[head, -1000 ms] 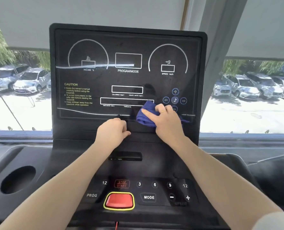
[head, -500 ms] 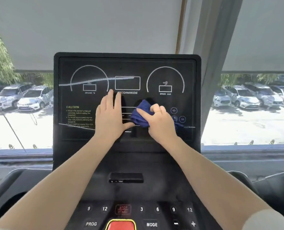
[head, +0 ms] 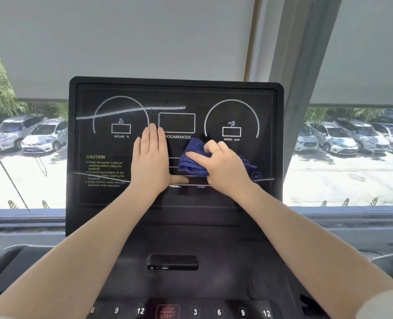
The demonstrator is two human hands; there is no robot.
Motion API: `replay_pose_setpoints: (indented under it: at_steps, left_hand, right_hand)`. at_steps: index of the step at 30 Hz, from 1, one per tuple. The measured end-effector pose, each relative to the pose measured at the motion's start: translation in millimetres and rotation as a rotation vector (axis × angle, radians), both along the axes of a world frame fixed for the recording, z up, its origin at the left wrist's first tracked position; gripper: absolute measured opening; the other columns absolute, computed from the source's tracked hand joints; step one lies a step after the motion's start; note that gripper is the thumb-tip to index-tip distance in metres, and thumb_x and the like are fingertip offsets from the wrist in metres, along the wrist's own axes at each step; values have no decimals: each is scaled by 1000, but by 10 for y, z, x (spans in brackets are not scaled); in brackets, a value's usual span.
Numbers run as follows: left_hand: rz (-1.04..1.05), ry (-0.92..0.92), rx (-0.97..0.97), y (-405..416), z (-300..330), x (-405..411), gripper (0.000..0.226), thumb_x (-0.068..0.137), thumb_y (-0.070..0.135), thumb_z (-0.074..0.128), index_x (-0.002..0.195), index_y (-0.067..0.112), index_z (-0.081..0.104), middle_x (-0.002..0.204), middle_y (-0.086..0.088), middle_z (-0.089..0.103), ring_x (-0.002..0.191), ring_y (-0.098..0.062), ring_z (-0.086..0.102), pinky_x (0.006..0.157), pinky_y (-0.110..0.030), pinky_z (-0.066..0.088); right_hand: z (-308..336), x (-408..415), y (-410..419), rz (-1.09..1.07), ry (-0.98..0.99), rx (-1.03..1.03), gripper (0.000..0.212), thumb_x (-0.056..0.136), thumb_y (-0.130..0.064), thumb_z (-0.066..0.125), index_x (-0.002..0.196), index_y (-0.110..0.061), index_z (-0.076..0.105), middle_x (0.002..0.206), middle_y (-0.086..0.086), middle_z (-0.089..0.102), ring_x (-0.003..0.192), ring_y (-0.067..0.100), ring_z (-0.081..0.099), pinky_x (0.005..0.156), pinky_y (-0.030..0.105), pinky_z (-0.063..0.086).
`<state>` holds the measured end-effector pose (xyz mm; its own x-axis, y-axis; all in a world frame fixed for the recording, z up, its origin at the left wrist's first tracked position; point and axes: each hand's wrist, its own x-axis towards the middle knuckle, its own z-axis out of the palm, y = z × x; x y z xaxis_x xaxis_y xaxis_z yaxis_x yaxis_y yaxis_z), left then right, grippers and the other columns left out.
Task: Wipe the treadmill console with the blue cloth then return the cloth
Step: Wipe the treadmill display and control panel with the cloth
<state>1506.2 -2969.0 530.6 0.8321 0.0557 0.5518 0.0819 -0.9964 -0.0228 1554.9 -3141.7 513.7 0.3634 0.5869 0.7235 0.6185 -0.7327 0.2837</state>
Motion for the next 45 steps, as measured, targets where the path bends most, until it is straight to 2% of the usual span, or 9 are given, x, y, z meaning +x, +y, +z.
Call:
replay_pose_setpoints:
  at_steps: [8,13,16,19,23,28,30,38,45]
  left_hand:
    - [-18,-9,30,45,11,10,138,52,80,59,144,1,-6,155,-15,-2,143,-27,-3,115,-38,-3]
    - [-129,-66,-38,265,75,-7,118,58,64,70,143,0,19,151,-14,23,142,-30,13,114,-42,5]
    - [-130,-71,-67,527,228,-27,116,62,60,71,145,4,14,153,-9,20,143,-28,2,114,-41,1]
    - [-89,-82,-75,778,312,-54,119,64,63,68,147,8,1,156,-8,5,143,-27,-6,114,-41,-2]
    - [-47,-43,-95,1054,285,-55,117,66,66,64,147,10,2,156,-9,-4,142,-27,-8,114,-42,0]
    - [-109,-24,-146,1242,193,-10,119,65,64,65,147,9,-2,156,-10,-6,143,-22,-4,115,-40,1]
    - [-116,-26,-128,1281,179,-10,121,65,67,62,146,9,-6,156,-8,-7,143,-21,-6,114,-42,-3]
    - [-206,-45,-70,1478,201,-29,116,67,70,59,146,12,-4,156,-3,-2,143,-24,-8,113,-44,-6]
    - [-156,-69,-78,1366,218,-28,117,68,70,58,146,8,-2,156,-8,1,143,-25,-3,114,-43,0]
  right_hand:
    - [335,142,134,-391,177,613,65,69,0,62,130,-21,55,111,18,53,85,37,48,61,39,45]
    - [217,-71,834,-200,117,309,55,55,-2,69,106,-21,68,92,16,60,67,32,52,49,29,41]
    - [521,-5,928,-95,163,169,51,65,-5,67,112,-26,65,103,13,55,83,33,52,57,31,45]
    - [806,230,856,-294,271,405,59,84,-9,51,135,-37,43,125,7,40,109,28,39,70,32,40]
    - [835,191,1187,-496,323,709,67,87,-8,51,144,-33,28,133,10,32,111,30,37,76,35,45]
    - [499,-116,1949,-215,208,338,62,72,-6,63,130,-24,54,114,18,53,88,36,51,63,37,48]
    - [567,-48,1880,-192,217,226,62,77,-7,60,134,-27,50,119,16,50,96,35,48,68,37,46]
    - [921,205,1401,-572,329,635,68,87,-9,50,145,-36,26,135,12,33,114,31,38,82,39,43]
    - [899,154,1590,-389,250,324,67,87,-10,48,145,-36,26,135,12,33,111,31,38,77,36,43]
